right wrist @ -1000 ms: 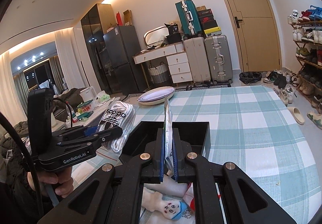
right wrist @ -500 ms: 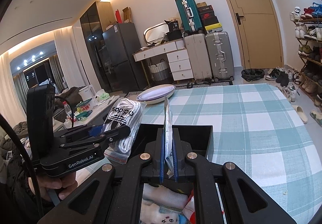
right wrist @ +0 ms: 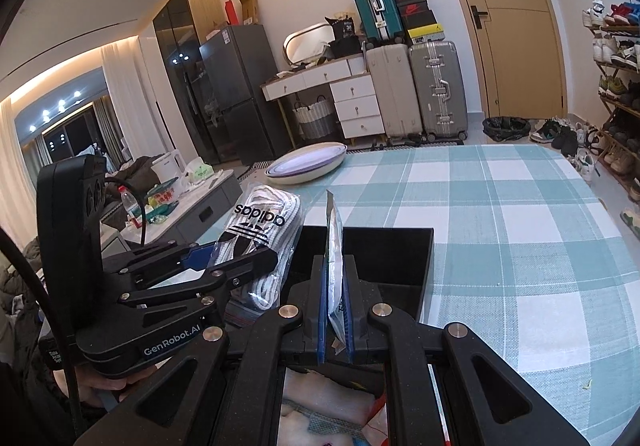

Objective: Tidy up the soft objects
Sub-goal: 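Carry the laces bag with the left gripper while the right carries the green packet over the box, then open both grippers to drop the laces bag and green packet into the box, then move the left gripper to the clear bag of white rope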

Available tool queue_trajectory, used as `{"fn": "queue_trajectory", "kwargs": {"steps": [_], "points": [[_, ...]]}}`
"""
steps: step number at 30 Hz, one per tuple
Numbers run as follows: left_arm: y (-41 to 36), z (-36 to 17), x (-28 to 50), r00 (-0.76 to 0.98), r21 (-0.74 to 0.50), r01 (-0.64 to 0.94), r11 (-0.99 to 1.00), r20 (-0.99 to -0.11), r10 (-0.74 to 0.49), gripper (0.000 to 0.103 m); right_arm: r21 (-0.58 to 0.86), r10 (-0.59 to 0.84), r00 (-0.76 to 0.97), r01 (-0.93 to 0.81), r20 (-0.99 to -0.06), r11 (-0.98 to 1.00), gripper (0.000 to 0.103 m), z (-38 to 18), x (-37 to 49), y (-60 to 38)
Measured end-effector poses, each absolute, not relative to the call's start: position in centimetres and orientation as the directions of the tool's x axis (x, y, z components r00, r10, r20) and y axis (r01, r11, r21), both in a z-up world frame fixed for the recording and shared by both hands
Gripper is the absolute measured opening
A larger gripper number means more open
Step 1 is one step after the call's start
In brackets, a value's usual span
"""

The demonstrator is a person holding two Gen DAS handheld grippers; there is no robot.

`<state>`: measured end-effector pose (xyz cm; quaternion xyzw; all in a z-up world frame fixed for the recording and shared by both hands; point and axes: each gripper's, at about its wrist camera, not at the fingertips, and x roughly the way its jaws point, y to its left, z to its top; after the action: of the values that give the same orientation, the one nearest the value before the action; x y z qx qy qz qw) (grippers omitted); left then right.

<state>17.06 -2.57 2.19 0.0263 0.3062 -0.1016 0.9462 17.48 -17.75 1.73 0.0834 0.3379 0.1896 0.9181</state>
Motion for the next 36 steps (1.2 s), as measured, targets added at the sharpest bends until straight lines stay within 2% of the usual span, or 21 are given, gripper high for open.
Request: {"fn": "queue_trajectory", "kwargs": {"steps": [9,12,13,14,16,18,19,20,22,26,36], "points": [[-3.4,1.4,17.4,0.782,0.028,0.220,0.975,-0.603,-0.159,0.032,0.290,0.409,0.681,-0.290,-0.607,0.912,0.007,0.5,18.2,-17.6],[-3.4,1.5,17.2,0.785,0.038,0.218,0.975,-0.600,-0.152,0.039,0.264,0.403,0.682,-0.304,-0.610,0.915,0.009,0.7,18.0,-17.3],[-3.4,1.6,17.0,0.786,0.038,0.218,0.975,-0.600,-0.152,0.048,0.250,0.395,0.687,-0.305,-0.610,0.919,0.016,0.9,17.8,-17.2],[-3.4,1.7,16.8,0.787,0.039,0.218,0.975,-0.598,-0.152,0.058,0.237,0.383,0.692,-0.301,-0.613,0.924,0.029,1.0,17.6,-17.3],[-3.2,2.0,16.1,0.794,0.038,0.219,0.975,-0.588,-0.155,0.059,0.229,0.372,0.699,-0.294,-0.611,0.928,0.042,1.2,17.3,-17.6],[-2.8,2.3,15.6,0.789,0.025,0.225,0.974,-0.591,-0.167,0.061,0.213,0.352,0.708,-0.281,-0.612,0.936,0.046,1.6,16.7,-18.1],[-2.6,2.4,15.2,0.787,0.013,0.225,0.974,-0.591,-0.175,0.069,0.203,0.343,0.710,-0.277,-0.615,0.939,0.055,1.8,16.4,-18.3],[-2.3,2.6,14.9,0.788,0.004,0.221,0.975,-0.590,-0.176,0.085,0.195,0.338,0.706,-0.278,-0.622,0.941,0.072,1.9,16.1,-18.4],[-1.6,3.0,13.8,0.807,-0.007,0.194,0.981,-0.567,-0.164,0.102,0.176,0.331,0.699,-0.286,-0.634,0.942,0.089,2.2,15.1,-18.6],[-0.8,3.6,11.8,0.828,-0.007,0.173,0.985,-0.540,-0.149,0.103,0.131,0.285,0.707,-0.266,-0.647,0.955,0.101,2.3,13.1,-19.0],[0.4,3.3,8.2,0.836,0.022,0.124,0.992,-0.541,-0.092,0.103,0.140,0.265,0.712,-0.230,-0.650,0.963,0.102,2.2,9.8,-20.7]]}}
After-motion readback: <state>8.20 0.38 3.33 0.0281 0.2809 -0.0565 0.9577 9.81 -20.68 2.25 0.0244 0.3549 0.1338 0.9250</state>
